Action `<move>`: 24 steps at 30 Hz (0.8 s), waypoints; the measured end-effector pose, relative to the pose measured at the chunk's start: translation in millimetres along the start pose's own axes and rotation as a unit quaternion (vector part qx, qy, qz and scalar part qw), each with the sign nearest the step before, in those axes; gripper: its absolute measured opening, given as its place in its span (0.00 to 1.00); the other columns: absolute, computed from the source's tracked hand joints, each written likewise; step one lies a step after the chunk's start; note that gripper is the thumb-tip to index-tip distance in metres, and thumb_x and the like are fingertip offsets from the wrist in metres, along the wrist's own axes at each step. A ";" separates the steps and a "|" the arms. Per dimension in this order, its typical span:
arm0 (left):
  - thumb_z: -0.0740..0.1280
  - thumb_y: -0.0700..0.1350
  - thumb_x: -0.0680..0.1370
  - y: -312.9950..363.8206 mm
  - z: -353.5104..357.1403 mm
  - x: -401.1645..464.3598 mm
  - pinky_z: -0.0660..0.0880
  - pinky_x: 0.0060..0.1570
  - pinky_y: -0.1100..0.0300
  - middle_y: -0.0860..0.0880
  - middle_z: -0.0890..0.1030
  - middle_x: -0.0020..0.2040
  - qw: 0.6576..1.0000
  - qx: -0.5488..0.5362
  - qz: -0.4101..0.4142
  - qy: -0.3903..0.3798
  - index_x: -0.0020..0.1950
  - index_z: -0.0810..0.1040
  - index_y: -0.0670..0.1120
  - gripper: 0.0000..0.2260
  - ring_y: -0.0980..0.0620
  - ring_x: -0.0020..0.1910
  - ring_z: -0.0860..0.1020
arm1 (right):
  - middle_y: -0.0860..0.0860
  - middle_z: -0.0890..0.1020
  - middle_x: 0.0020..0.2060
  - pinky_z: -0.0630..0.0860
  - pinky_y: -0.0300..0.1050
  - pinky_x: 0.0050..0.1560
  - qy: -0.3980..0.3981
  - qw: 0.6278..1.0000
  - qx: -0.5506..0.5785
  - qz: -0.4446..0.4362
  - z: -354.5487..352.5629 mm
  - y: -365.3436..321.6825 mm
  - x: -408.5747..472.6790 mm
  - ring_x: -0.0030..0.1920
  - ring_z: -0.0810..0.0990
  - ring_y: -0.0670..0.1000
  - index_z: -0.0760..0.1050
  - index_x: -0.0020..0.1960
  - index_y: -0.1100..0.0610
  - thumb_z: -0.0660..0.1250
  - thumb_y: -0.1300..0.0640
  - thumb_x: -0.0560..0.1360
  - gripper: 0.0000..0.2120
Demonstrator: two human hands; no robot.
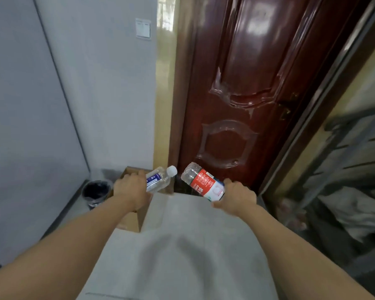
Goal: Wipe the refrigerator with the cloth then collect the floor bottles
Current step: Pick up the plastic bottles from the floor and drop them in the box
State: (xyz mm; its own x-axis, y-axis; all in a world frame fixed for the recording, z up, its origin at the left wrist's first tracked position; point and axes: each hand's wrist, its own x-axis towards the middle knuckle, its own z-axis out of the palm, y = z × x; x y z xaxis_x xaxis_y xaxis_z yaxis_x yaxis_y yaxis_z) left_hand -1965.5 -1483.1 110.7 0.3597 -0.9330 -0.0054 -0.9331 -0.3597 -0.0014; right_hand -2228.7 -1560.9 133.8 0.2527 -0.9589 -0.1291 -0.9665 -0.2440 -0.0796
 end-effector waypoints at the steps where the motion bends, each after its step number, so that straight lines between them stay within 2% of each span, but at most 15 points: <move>1: 0.68 0.57 0.72 -0.9 -1.9 16.9 0.73 0.47 0.55 0.45 0.77 0.58 1.000 -0.003 -0.006 0.004 0.63 0.65 0.46 0.25 0.45 0.55 0.77 | 0.53 0.76 0.56 0.74 0.48 0.52 0.002 1.000 0.002 -0.005 -4.8 -2.5 16.9 0.56 0.78 0.55 0.65 0.62 0.52 0.72 0.37 0.65 0.33; 8: 0.67 0.56 0.73 -7.4 0.7 110.9 0.72 0.44 0.55 0.46 0.78 0.56 0.998 0.010 -0.062 -0.001 0.60 0.66 0.47 0.22 0.46 0.54 0.77 | 0.52 0.77 0.56 0.72 0.46 0.49 -0.008 0.998 0.014 -0.060 -25.8 -25.5 139.4 0.56 0.78 0.56 0.67 0.59 0.52 0.72 0.38 0.64 0.30; 13: 0.67 0.57 0.72 -17.3 18.2 177.9 0.73 0.43 0.55 0.47 0.78 0.57 0.990 -0.026 -0.137 -0.012 0.63 0.65 0.48 0.24 0.47 0.53 0.77 | 0.53 0.77 0.57 0.72 0.47 0.51 -0.024 0.992 0.004 -0.127 -27.1 -45.5 243.5 0.57 0.78 0.57 0.67 0.59 0.53 0.72 0.38 0.65 0.31; 19: 0.68 0.56 0.72 -17.4 35.4 244.0 0.75 0.52 0.52 0.46 0.77 0.60 0.964 -0.068 -0.255 -0.031 0.67 0.64 0.49 0.27 0.45 0.57 0.76 | 0.53 0.77 0.58 0.72 0.45 0.50 -0.062 0.972 -0.014 -0.226 -20.8 -80.4 368.5 0.57 0.78 0.56 0.68 0.59 0.52 0.72 0.38 0.65 0.30; 24: 0.66 0.57 0.73 -18.8 51.6 267.6 0.74 0.50 0.53 0.47 0.77 0.60 0.944 -0.060 -0.321 -0.043 0.65 0.64 0.48 0.25 0.46 0.56 0.77 | 0.53 0.77 0.57 0.70 0.44 0.48 -0.101 0.948 -0.033 -0.301 -5.9 -127.6 439.2 0.56 0.78 0.55 0.68 0.61 0.52 0.73 0.39 0.65 0.31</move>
State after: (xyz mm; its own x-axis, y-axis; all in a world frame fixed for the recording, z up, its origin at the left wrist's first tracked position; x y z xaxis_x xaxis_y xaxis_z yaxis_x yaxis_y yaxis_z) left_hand -1851.8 -1725.7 57.7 0.8451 -0.5203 -0.1228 -0.5139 -0.8540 0.0813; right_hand -1994.6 -1951.7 93.1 0.7567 -0.5969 -0.2666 -0.6430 -0.7532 -0.1387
